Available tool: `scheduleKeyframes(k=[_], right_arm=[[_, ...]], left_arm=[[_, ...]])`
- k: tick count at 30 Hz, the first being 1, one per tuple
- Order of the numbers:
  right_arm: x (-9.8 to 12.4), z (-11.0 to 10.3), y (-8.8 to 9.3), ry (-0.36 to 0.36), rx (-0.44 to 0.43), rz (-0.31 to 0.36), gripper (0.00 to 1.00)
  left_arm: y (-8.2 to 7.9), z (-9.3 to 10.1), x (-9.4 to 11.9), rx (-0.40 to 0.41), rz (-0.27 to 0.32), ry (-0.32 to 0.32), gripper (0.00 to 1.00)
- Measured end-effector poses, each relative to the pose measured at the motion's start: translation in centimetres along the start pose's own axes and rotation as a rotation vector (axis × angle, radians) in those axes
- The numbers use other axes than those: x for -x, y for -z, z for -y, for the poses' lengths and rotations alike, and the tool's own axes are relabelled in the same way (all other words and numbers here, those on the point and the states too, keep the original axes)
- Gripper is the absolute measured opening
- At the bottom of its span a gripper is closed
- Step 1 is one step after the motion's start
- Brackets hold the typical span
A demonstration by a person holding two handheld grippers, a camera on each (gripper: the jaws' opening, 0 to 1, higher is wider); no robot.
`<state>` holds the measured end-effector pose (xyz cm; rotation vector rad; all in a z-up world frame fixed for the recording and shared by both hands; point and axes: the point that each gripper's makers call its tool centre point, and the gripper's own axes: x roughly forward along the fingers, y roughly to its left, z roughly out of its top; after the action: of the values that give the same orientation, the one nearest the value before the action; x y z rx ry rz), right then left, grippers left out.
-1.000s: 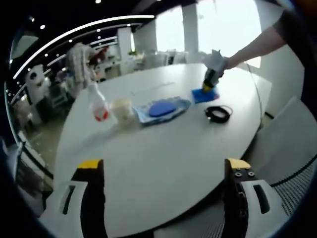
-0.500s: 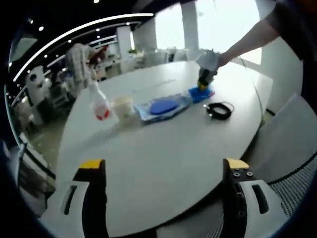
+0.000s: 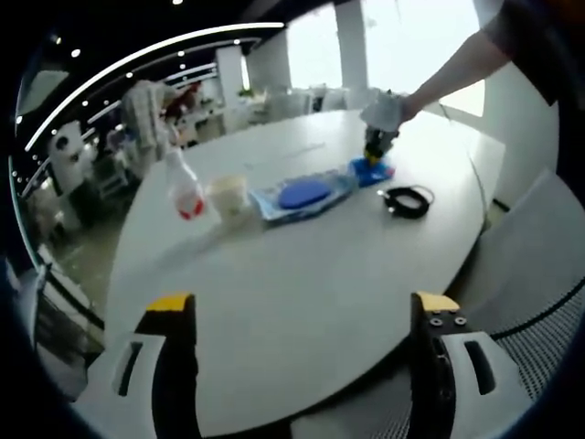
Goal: Arrange the tabletop items into an orderly group along one side of the table until the central work area is clear of visible clutter.
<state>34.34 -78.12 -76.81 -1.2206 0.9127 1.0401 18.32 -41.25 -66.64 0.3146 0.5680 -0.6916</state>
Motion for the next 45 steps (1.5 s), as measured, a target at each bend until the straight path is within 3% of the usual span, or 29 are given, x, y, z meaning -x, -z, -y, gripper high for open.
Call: scheduleKeyframes(k=[11,16,26,33,45], right_arm=[[-0.6,0.3,0.2,-0.007,0.013,-0.007,0.00],[-0.5,0.6,0.3,0.002,-0.042,0.003,0.00],[0.8,1.6,0.1,0.084,-0.143,0.043,0.19],[3.1,2.9,-1.0,0.150,-0.389,0.125,0.32],[6.2,1.0,-2.5,0.197,-0.458,0.146,0.47]], left_arm=[[0.0,-0.2,0.0,-0.004,-0.006,-0.003,0.93],[0.1,-0.1,-0.1,-0.014,-0.014,0.002,0.93],[0.2,0.0,-0.2,-0.036,-0.026,0.012,0.93],[-0.1,-0.1,-0.3,-0.028,-0.012,0.015,0.95],[-0.4,-0.3,-0.2,-0.038,-0.008,0.010,0.95]])
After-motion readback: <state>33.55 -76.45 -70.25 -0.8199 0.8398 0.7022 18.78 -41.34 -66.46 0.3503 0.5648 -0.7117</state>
